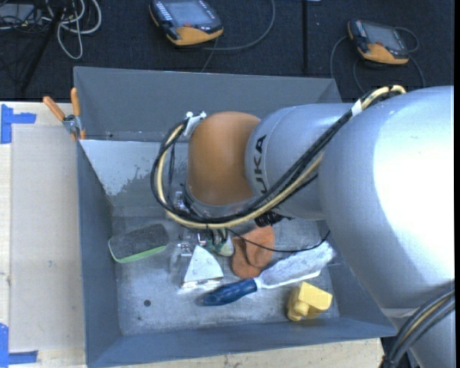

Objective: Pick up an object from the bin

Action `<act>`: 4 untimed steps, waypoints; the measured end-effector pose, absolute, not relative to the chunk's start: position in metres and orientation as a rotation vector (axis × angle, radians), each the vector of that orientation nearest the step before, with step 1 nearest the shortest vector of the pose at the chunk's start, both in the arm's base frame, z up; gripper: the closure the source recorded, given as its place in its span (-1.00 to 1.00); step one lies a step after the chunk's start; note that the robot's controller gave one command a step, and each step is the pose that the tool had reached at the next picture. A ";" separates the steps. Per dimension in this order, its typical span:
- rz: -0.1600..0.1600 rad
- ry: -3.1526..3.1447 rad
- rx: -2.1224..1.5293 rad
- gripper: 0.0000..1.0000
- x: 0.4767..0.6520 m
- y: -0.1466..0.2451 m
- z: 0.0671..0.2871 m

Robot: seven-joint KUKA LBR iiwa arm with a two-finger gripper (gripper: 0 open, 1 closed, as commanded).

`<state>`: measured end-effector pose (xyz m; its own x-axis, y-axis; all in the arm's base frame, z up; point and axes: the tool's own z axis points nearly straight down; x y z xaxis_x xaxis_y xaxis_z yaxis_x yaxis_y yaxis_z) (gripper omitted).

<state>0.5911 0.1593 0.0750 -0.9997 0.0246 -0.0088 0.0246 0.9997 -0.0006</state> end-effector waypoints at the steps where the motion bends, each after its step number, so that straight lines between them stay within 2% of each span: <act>1: 0.004 3.136 -0.192 -1.00 0.577 0.122 0.080; 2: -0.002 3.137 -0.162 -1.00 0.602 0.097 0.077; 3: 0.001 3.133 -0.235 -1.00 0.586 0.083 0.083; 4: 0.002 3.103 -0.473 1.00 0.608 0.034 0.083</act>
Offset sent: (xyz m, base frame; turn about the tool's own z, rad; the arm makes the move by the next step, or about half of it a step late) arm 0.0299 -0.0553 -0.0026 -0.0730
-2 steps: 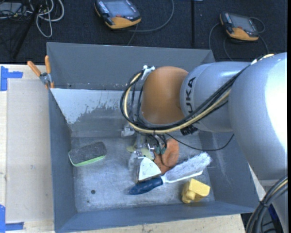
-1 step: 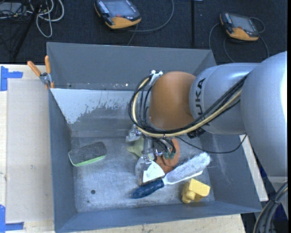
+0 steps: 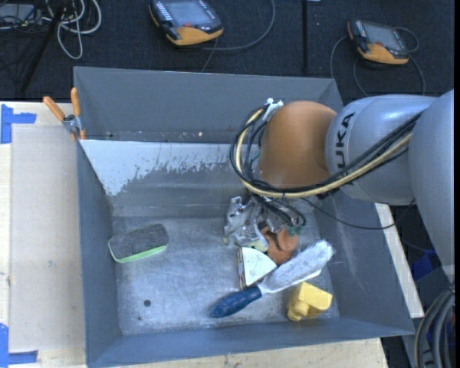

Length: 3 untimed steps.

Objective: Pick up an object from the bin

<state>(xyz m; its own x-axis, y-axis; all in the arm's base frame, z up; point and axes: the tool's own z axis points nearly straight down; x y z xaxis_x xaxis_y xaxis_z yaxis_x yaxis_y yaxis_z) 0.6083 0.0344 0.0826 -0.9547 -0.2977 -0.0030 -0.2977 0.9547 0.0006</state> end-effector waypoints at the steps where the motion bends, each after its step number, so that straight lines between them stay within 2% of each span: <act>1: 0.002 3.103 -0.471 1.00 0.608 0.034 0.083; 3: 0.001 3.079 -0.612 1.00 0.610 0.046 0.159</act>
Offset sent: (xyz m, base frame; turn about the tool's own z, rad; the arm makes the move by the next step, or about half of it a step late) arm 0.0104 0.0037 0.1552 -0.2540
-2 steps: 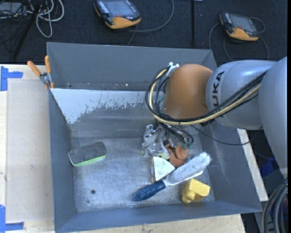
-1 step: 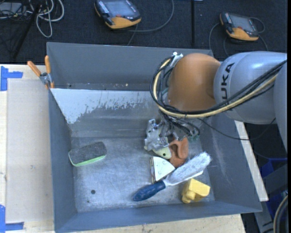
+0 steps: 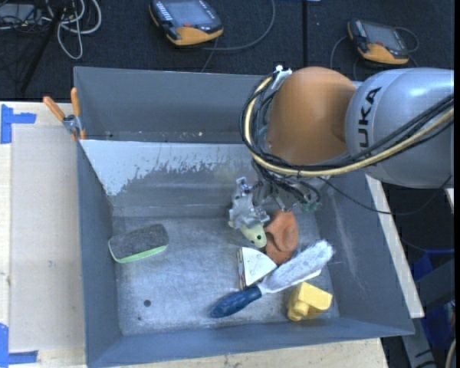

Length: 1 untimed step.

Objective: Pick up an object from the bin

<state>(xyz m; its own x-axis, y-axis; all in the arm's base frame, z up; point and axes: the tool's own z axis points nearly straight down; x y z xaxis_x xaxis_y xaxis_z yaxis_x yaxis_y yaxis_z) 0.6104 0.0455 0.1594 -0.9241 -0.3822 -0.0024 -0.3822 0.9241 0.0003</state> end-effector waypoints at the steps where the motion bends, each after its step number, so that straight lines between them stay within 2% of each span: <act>1: 0.002 3.107 -0.486 1.00 0.573 0.010 0.188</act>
Offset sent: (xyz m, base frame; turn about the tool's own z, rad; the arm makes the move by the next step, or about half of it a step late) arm -0.0475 -0.0128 0.1249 -0.0946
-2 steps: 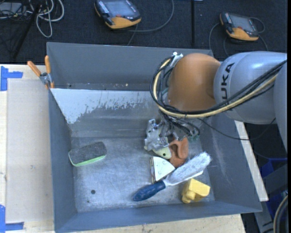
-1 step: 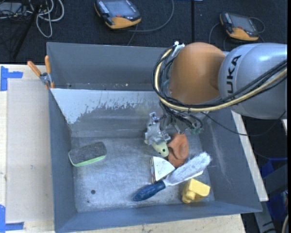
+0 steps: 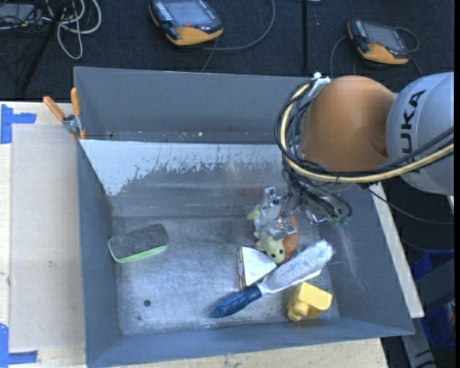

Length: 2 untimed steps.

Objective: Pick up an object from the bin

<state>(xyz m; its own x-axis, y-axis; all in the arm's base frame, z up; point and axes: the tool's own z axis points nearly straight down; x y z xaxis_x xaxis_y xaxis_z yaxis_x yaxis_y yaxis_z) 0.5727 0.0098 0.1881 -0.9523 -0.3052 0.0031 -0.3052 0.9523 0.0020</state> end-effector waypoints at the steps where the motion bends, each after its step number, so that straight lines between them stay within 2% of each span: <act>1: -0.003 -3.068 0.651 1.00 0.567 0.022 0.240; 2: -0.001 -3.099 0.544 1.00 0.572 0.012 0.122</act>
Offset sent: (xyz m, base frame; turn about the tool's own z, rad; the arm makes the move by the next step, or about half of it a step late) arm -0.0026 0.0020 -0.0674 -0.0393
